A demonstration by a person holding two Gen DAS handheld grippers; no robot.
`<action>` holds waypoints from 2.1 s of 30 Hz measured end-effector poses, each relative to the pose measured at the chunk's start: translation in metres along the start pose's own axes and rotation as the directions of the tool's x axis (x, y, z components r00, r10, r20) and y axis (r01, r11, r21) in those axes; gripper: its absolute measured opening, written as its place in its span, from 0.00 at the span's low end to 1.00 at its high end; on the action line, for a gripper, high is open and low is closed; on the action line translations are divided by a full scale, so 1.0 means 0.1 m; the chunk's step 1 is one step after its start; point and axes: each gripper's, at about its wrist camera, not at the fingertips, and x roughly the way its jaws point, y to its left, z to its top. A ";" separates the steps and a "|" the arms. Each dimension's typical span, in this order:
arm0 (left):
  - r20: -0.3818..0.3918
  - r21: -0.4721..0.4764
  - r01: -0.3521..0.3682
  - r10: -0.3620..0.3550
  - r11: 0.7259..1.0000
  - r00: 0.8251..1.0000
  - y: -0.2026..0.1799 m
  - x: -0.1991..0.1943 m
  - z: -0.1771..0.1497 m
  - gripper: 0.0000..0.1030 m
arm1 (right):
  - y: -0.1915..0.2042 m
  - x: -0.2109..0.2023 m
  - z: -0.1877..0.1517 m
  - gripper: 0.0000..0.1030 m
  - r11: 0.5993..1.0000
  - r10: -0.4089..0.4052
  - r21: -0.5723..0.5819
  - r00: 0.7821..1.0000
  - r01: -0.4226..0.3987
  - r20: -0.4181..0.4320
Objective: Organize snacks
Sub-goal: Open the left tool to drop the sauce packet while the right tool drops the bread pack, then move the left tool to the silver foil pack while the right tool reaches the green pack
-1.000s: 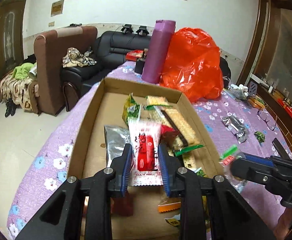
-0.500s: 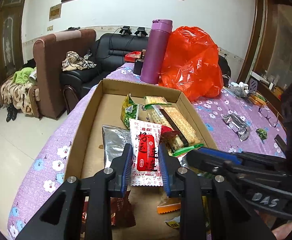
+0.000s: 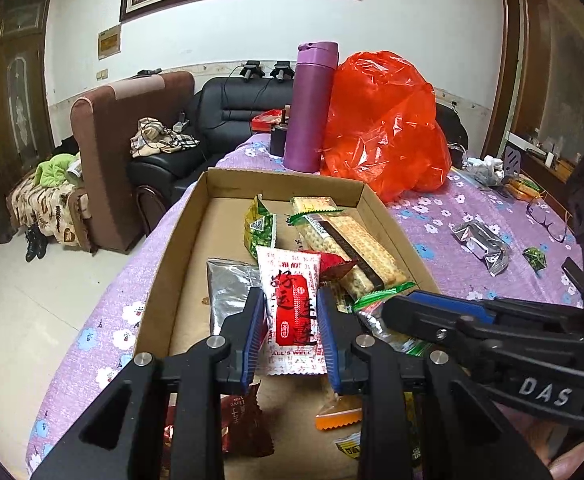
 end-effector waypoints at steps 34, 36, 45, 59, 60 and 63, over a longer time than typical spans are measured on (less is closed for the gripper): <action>0.145 0.036 -0.188 0.181 0.981 0.973 -0.12 -0.28 -0.05 0.79 | -0.25 -0.68 -0.06 0.49 0.996 -0.026 0.084 0.995 0.017 0.097; 0.143 0.038 -0.198 0.191 0.979 0.971 -0.12 -0.28 -0.05 0.79 | -0.28 -0.74 -0.06 0.51 0.996 -0.030 0.092 0.994 0.021 0.104; 0.140 0.084 -0.202 0.189 0.976 0.972 -0.25 -0.32 -0.04 0.79 | -0.63 -1.05 -0.05 0.58 0.987 -0.082 0.146 0.986 0.060 0.146; 0.052 0.159 0.009 -0.017 0.987 0.998 -0.82 -0.49 0.18 0.80 | -1.80 -1.73 0.13 0.61 0.904 -0.250 0.398 0.948 0.155 0.199; 0.038 0.163 0.038 -0.044 0.986 0.998 -0.89 -0.49 0.21 0.80 | -1.94 -1.76 0.17 0.61 0.890 -0.280 0.418 0.943 0.183 0.183; -0.020 0.174 0.126 -0.125 0.977 0.992 -1.11 -0.45 0.26 0.83 | -2.29 -1.74 0.21 0.63 0.864 -0.322 0.448 0.936 0.231 0.139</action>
